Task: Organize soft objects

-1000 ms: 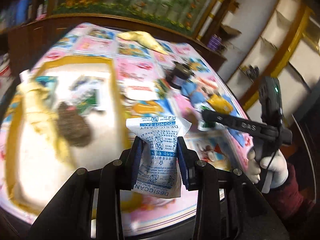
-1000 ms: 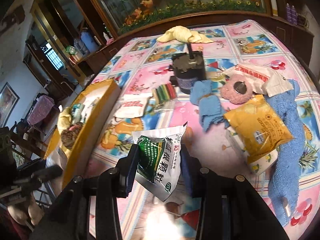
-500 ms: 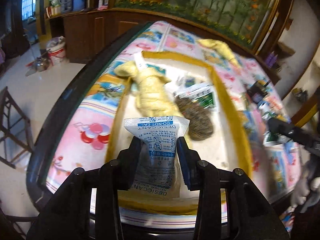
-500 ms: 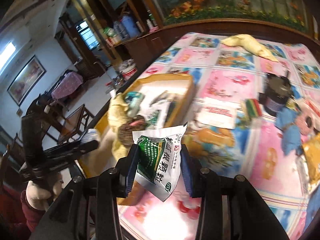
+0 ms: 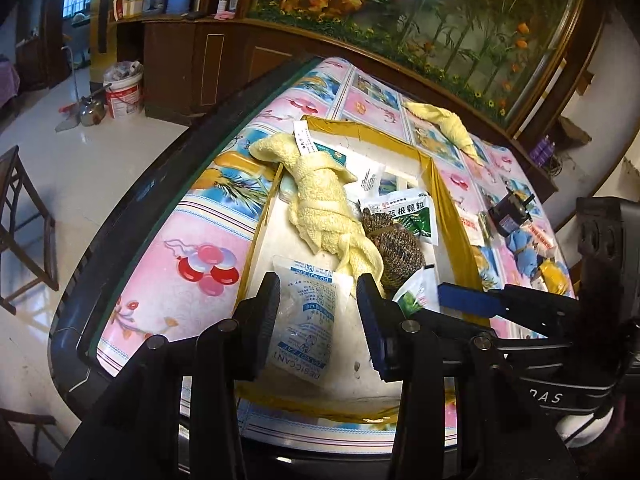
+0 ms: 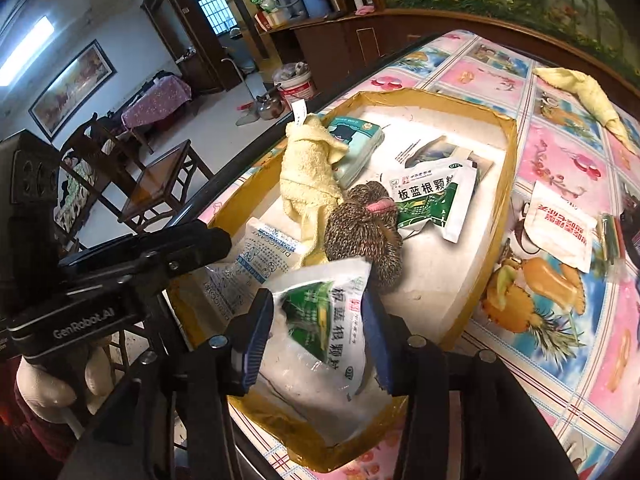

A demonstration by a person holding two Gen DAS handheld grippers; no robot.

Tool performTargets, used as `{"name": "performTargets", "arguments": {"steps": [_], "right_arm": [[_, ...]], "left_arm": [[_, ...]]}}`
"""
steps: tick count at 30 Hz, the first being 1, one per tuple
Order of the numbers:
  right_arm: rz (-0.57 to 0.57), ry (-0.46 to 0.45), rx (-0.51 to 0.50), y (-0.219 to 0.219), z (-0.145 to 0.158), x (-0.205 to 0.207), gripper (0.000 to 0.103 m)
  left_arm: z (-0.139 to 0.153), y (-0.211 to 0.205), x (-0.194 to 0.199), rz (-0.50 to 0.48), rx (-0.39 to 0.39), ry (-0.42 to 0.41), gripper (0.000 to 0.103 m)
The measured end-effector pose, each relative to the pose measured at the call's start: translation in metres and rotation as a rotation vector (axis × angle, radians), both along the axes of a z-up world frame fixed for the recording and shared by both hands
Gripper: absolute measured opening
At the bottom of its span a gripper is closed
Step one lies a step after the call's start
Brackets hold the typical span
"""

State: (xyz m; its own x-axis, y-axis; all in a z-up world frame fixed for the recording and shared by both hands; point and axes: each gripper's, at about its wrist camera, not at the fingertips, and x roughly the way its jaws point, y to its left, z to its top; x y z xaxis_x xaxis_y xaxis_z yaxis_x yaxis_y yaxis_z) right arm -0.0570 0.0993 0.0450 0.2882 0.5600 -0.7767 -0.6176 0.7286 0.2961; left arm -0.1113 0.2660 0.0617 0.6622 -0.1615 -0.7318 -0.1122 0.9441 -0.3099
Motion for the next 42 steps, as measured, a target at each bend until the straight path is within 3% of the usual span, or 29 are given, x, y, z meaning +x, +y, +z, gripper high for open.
{"name": "performTargets", "arguments": {"steps": [2, 5, 9, 14, 17, 24, 29, 34, 42], "right_arm": [[-0.005, 0.001, 0.019, -0.004, 0.003, -0.001, 0.055], [-0.024, -0.02, 0.072, -0.019, 0.014, -0.007, 0.055], [-0.143, -0.095, 0.142, -0.068, 0.036, -0.006, 0.055], [-0.383, -0.125, 0.053, -0.136, 0.039, 0.032, 0.055], [-0.424, -0.104, 0.032, -0.149, 0.033, 0.061, 0.053], [-0.435, -0.045, -0.123, -0.109, 0.0, 0.131, 0.052], [-0.396, -0.046, -0.277, -0.077, -0.025, 0.152, 0.051], [-0.335, -0.062, -0.347, -0.076, -0.03, 0.131, 0.045], [-0.212, -0.018, -0.303, -0.111, -0.029, 0.054, 0.046]], "left_arm": [[0.002, 0.0, -0.001, -0.001, -0.02, -0.011, 0.04], [0.005, -0.001, -0.002, -0.001, -0.049, -0.023, 0.04], [0.014, -0.005, -0.009, -0.017, -0.064, -0.068, 0.04], [0.025, -0.02, -0.015, -0.071, -0.075, -0.134, 0.045], [0.025, -0.031, -0.013, -0.108, -0.07, -0.13, 0.045], [0.025, -0.048, -0.015, -0.156, -0.047, -0.101, 0.045], [0.026, -0.05, -0.016, -0.157, -0.039, -0.094, 0.045], [0.024, -0.055, -0.012, -0.171, -0.038, -0.09, 0.045], [0.026, -0.082, -0.012, -0.252, -0.03, -0.094, 0.045]]}}
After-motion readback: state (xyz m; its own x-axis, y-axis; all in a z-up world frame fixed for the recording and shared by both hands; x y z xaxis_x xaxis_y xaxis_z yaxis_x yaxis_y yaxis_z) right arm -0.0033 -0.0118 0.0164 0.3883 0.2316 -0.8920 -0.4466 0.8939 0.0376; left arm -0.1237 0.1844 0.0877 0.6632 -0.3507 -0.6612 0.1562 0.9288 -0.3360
